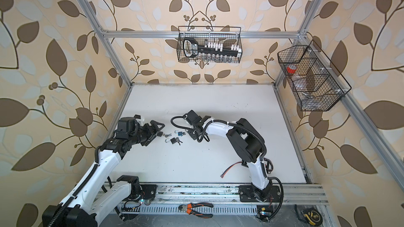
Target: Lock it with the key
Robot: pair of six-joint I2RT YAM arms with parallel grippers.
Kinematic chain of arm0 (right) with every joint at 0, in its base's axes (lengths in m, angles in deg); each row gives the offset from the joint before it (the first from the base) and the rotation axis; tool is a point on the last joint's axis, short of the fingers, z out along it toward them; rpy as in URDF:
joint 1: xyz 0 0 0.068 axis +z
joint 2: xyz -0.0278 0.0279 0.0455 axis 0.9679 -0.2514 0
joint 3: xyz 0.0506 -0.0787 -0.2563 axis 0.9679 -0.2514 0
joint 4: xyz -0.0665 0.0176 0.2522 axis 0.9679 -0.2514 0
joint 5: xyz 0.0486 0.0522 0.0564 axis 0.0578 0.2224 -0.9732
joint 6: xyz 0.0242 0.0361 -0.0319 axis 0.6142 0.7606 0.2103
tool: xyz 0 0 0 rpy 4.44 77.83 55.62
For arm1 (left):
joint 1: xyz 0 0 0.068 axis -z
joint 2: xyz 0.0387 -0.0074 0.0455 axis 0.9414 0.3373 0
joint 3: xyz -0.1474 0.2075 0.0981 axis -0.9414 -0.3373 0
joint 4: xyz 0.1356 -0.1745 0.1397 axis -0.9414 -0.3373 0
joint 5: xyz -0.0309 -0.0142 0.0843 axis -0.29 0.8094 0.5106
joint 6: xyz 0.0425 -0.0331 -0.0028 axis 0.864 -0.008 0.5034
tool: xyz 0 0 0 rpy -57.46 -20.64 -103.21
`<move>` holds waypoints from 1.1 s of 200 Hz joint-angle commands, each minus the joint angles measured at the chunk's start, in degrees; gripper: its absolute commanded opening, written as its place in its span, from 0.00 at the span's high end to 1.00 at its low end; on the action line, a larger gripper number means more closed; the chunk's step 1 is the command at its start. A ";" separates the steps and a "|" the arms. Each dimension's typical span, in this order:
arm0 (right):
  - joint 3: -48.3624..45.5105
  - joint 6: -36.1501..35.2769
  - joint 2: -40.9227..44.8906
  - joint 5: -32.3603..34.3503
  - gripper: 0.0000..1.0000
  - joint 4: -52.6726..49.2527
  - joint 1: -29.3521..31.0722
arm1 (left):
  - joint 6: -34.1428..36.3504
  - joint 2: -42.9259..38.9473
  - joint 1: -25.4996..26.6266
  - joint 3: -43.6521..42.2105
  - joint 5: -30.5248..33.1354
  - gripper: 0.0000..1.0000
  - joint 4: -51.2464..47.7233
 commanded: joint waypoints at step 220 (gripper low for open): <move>-22.65 11.68 49.22 -50.40 1.00 12.53 -8.77 | 9.41 8.23 25.77 14.38 -23.48 0.30 25.31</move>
